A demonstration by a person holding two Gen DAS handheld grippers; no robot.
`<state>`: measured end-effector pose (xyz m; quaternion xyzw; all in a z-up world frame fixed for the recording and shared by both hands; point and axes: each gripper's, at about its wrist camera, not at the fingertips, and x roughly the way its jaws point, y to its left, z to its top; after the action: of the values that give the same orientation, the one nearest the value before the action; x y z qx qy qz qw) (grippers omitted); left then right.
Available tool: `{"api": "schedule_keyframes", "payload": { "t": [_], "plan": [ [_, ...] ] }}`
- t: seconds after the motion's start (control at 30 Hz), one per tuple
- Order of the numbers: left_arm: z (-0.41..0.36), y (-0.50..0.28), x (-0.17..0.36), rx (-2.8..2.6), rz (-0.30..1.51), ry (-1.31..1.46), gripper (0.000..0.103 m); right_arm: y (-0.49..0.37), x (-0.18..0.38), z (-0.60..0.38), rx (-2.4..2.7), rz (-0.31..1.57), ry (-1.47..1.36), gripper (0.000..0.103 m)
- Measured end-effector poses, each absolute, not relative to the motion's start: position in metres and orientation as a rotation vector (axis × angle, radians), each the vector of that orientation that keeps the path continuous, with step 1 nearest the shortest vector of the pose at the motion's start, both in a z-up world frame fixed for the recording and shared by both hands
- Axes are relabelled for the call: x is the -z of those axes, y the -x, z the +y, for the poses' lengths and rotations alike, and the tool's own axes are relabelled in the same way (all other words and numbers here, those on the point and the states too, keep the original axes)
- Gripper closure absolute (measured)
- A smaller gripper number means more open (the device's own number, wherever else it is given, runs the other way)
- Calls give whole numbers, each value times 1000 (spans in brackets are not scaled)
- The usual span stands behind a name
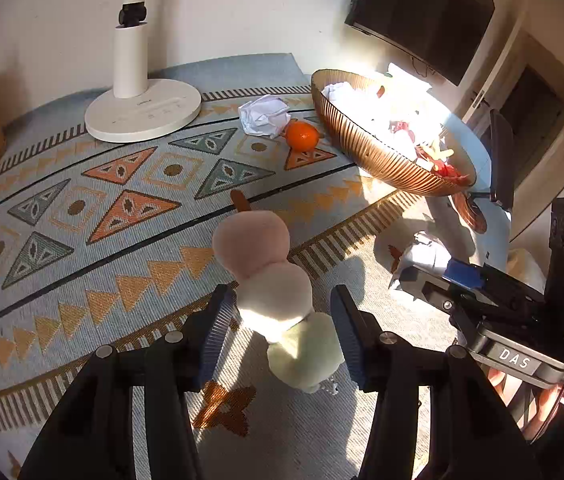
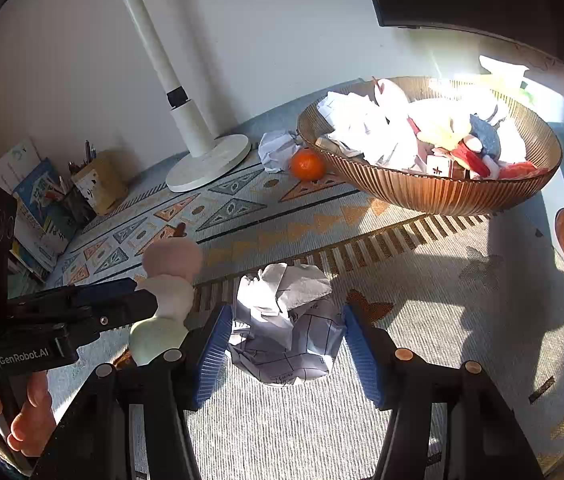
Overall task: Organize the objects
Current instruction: 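Grasp the pink-white-green dango plush with the left tool while the right grasps a crumpled paper ball, then carry the dango plush and paper ball over the golden bowl and open both tools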
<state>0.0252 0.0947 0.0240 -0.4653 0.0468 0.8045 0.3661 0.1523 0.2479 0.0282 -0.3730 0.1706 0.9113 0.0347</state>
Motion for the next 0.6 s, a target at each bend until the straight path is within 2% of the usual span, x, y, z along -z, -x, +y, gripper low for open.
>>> {"api": "schedule_keyframes", "payload": {
  "t": [0.17,0.2,0.23,0.3,0.37,0.4,0.53,0.6],
  "plan": [
    [96,-28,-13,-2144,95,1273,54,-161,-27,261,-2772,530,1136,47],
    [98,-31,-13,-2159,90,1266,49,-161,-26,264,-2770,536,1135,47],
    [100,-34,-14,-2166,90,1261,31,-161,-25,266,-2768,546,1138,47],
    [107,-41,-12,-2181,97,1247,9,-159,-22,269,-2765,561,1151,47],
    [116,-47,-10,-2252,181,1212,9,-158,-19,271,-2765,569,1167,47],
    [121,-47,-6,-2284,239,1222,10,-158,-18,271,-2767,570,1171,47],
    [126,-45,3,-2326,313,1237,53,-162,-19,275,-2772,573,1163,47],
    [128,-46,1,-2329,339,1231,58,-166,-27,280,-2786,586,1139,47]
  ]
}}
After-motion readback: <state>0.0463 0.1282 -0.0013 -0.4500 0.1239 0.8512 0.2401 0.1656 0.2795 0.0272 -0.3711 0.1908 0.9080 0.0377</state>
